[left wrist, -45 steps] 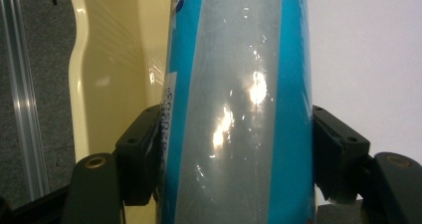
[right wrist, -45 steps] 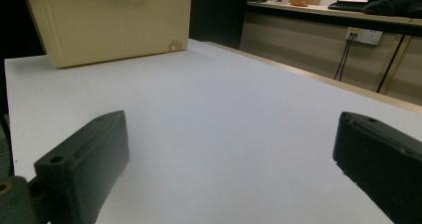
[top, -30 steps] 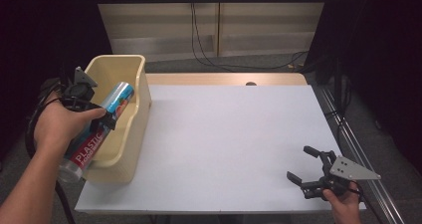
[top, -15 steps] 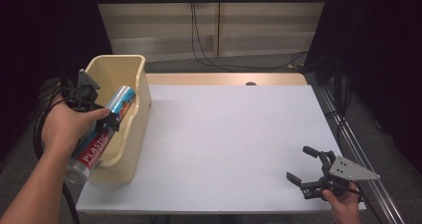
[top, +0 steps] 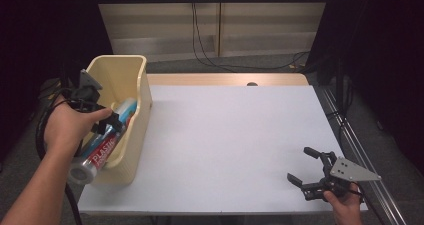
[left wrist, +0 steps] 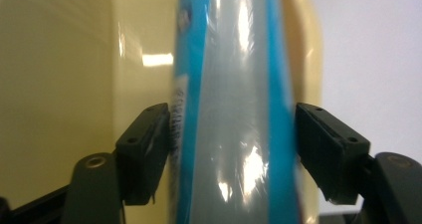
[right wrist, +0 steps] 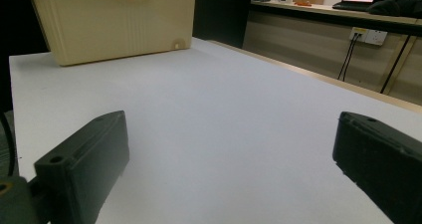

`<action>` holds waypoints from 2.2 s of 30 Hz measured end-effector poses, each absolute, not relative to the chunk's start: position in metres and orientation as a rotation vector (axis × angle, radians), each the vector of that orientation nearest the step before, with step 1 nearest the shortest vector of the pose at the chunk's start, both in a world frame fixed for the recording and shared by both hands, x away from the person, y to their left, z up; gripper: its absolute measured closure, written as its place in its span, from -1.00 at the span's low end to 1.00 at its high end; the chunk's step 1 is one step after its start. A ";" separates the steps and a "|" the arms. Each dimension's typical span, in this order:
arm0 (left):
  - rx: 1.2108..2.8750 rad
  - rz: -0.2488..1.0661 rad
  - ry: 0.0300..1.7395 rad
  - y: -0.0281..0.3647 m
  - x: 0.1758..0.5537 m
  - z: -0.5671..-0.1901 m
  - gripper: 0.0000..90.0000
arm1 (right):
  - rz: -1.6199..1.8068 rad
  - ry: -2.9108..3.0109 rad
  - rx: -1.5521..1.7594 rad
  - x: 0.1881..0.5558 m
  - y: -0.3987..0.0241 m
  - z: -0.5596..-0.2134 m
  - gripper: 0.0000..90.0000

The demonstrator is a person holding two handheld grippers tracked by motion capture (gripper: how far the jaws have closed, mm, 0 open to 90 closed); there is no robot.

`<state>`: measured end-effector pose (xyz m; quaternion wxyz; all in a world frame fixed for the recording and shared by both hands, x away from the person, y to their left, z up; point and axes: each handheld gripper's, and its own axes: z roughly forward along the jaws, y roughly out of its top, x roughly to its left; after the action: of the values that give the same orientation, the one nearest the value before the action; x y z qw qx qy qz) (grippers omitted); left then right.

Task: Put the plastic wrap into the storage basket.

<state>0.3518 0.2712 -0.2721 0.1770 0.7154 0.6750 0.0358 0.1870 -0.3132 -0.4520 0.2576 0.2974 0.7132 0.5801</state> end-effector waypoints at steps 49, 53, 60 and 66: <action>2.170 -0.005 1.568 0.170 0.353 -0.252 -0.55 | 1.575 1.941 0.784 0.186 -0.311 -0.450 -0.98; 2.187 -0.014 1.543 0.160 0.355 -0.258 -0.56 | 1.577 1.940 0.781 0.186 -0.311 -0.450 -0.98; 2.206 -0.045 1.513 0.145 0.357 -0.271 -0.57 | 1.578 1.939 0.779 0.186 -0.311 -0.450 -0.98; 2.222 -0.065 1.496 0.137 0.357 -0.281 -0.57 | 1.578 1.940 0.781 0.186 -0.312 -0.450 -0.98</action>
<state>0.3570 0.1365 -0.2808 0.2288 0.8072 0.5436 -0.0237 0.1864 -0.3115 -0.4500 0.2579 0.2879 0.7155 0.5820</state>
